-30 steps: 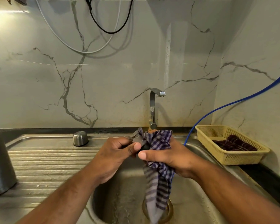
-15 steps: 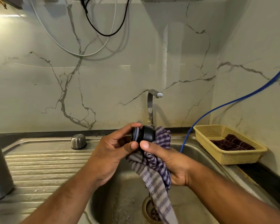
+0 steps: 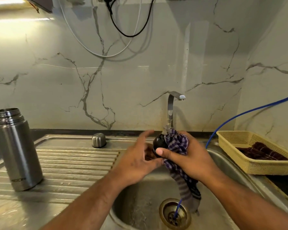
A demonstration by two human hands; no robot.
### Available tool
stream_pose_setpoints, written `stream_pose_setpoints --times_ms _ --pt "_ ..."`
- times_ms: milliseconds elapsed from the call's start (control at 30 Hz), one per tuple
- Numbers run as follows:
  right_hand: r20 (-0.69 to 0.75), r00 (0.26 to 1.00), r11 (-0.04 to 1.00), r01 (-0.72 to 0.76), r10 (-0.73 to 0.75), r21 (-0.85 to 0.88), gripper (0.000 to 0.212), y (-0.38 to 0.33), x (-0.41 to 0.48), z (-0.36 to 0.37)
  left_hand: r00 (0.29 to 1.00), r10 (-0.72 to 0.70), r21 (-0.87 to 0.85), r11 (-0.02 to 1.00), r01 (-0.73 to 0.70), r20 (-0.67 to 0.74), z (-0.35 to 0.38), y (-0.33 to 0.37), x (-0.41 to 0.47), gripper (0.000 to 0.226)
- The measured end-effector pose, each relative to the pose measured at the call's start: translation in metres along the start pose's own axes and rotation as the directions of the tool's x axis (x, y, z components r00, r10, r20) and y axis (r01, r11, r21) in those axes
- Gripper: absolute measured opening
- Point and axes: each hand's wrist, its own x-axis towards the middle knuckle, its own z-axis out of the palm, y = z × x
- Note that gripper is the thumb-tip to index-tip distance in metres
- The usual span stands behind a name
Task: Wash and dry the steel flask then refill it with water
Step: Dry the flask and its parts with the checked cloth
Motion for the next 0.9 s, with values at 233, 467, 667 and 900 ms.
stream_pose_setpoints --times_ms 233,467,667,900 --pt "0.033 0.996 0.997 -0.080 0.079 0.023 0.030 0.011 0.003 0.003 0.994 -0.039 -0.146 0.988 0.054 0.099 -0.002 -0.013 0.001 0.068" --pt "-0.108 0.988 0.994 -0.106 0.108 0.024 0.026 0.018 0.007 -0.002 0.945 -0.303 -0.532 0.824 0.194 -0.125 -0.020 -0.018 -0.001 0.060" --pt "-0.030 0.997 0.992 -0.074 0.071 -0.104 0.038 0.021 0.002 0.005 0.730 -0.412 -0.205 0.910 0.360 -0.546 -0.079 -0.056 0.006 0.035" --pt "0.098 0.995 0.992 -0.021 0.033 -0.125 0.051 0.020 -0.005 0.023 0.723 -0.320 0.409 0.655 0.636 -0.612 -0.146 -0.071 0.003 0.036"
